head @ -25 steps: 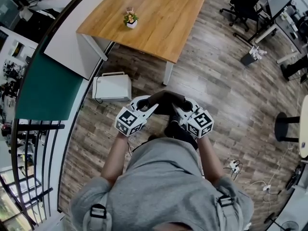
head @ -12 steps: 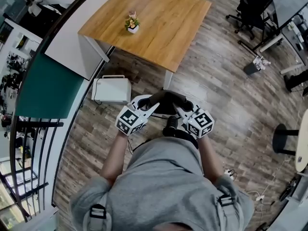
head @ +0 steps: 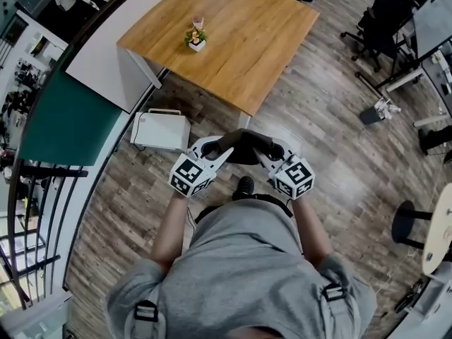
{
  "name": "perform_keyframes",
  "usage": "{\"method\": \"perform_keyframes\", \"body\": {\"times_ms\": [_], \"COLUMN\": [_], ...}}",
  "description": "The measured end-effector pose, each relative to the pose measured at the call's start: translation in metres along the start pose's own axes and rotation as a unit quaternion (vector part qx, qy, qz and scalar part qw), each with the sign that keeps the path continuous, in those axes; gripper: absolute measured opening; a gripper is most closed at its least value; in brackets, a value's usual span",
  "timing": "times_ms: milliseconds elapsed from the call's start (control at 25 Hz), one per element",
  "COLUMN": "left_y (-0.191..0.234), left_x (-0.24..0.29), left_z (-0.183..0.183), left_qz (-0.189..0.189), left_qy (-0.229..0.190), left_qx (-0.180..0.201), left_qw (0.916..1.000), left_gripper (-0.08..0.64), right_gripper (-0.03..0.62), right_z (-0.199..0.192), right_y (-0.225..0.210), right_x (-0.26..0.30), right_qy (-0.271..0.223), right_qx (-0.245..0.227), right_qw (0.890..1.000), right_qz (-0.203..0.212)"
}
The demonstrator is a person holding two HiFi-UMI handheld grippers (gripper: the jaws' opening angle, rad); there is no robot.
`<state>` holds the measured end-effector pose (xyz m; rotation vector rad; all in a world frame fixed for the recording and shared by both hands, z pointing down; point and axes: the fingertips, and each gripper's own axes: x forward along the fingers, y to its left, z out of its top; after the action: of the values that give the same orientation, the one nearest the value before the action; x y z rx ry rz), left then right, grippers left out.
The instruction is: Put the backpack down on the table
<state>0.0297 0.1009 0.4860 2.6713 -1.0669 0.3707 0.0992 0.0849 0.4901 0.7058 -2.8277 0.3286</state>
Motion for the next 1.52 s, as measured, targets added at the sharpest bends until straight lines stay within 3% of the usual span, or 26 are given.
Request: {"method": "perform_keyframes", "body": {"times_ms": [720, 1320, 1520], "left_y": [0.026, 0.049, 0.065], "left_x": [0.05, 0.062, 0.074], "left_z": [0.011, 0.022, 0.014], "left_qz": [0.072, 0.08, 0.073], "left_qy": [0.011, -0.005, 0.008], "left_qx": [-0.02, -0.037, -0.034], "left_qw": [0.9971, 0.9961, 0.9967], "left_gripper": [0.103, 0.103, 0.103], "right_gripper": [0.077, 0.077, 0.077], "right_z": [0.005, 0.016, 0.007], "right_y": [-0.064, -0.084, -0.1], "right_x": [0.019, 0.034, 0.049], "right_qy": [0.012, 0.01, 0.016], "right_qx": [-0.008, -0.02, 0.007], "right_qw": [0.997, 0.996, 0.997], "right_qz": [0.073, 0.084, 0.079]}}
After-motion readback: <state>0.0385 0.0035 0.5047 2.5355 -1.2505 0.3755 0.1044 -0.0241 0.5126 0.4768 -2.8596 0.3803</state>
